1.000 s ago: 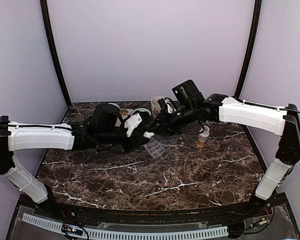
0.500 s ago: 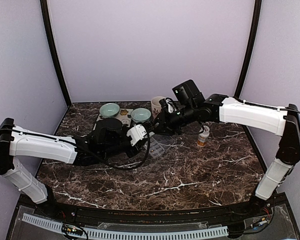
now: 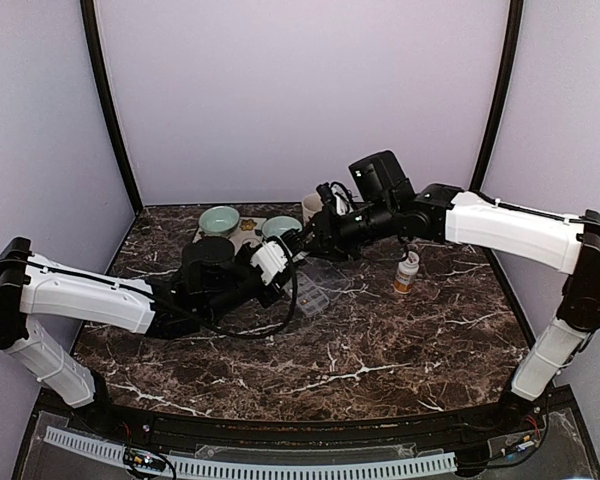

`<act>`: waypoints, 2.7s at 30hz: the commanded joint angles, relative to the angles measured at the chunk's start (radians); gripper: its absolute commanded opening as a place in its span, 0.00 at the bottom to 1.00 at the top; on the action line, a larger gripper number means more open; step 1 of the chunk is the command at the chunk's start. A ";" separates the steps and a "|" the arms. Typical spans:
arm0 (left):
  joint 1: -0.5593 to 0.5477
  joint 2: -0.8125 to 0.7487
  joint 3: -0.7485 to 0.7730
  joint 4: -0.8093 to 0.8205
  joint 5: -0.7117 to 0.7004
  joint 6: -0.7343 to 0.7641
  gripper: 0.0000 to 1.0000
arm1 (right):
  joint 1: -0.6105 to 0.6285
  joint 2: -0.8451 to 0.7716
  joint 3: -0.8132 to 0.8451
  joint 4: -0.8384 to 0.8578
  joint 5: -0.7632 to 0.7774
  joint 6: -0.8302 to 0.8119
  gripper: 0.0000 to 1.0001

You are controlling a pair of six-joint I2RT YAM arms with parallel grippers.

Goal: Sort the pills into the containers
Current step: Screw the lid of the pill bottle onto the pill bottle.

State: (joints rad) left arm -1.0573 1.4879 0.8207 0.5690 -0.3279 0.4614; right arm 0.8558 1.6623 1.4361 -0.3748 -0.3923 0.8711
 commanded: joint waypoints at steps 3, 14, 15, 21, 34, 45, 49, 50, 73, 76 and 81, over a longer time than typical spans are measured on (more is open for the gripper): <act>-0.087 -0.103 0.042 0.451 0.219 -0.018 0.00 | 0.112 0.020 -0.009 0.102 -0.090 -0.029 0.36; -0.086 -0.124 0.024 0.400 0.198 -0.034 0.00 | 0.111 -0.031 -0.025 0.090 -0.009 -0.082 0.42; -0.085 -0.125 0.022 0.397 0.194 -0.037 0.00 | 0.110 -0.037 -0.027 0.087 -0.002 -0.088 0.42; -0.072 -0.133 0.020 0.369 0.173 -0.057 0.00 | 0.113 -0.061 -0.034 0.050 0.056 -0.142 0.43; -0.030 -0.149 0.024 0.272 0.205 -0.137 0.00 | 0.121 -0.160 -0.067 0.004 0.187 -0.253 0.45; 0.005 -0.151 0.033 0.200 0.232 -0.197 0.00 | 0.121 -0.238 -0.116 0.002 0.257 -0.328 0.48; 0.017 -0.142 0.048 0.165 0.248 -0.210 0.00 | 0.121 -0.270 -0.129 0.011 0.260 -0.352 0.50; 0.019 -0.139 0.049 0.156 0.251 -0.211 0.00 | 0.120 -0.277 -0.132 0.015 0.260 -0.361 0.51; 0.097 -0.113 0.110 -0.012 0.478 -0.301 0.00 | 0.117 -0.394 -0.154 -0.018 0.224 -0.571 0.56; 0.144 -0.099 0.146 -0.066 0.627 -0.366 0.00 | 0.108 -0.398 -0.150 -0.037 0.224 -0.621 0.55; 0.218 -0.057 0.236 -0.172 0.867 -0.451 0.00 | 0.091 -0.393 -0.133 -0.065 0.208 -0.676 0.54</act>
State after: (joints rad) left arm -0.8818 1.4090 0.9867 0.4984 0.3019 0.1005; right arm 0.9634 1.2736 1.2842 -0.4271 -0.1822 0.2611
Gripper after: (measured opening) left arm 0.280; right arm 0.541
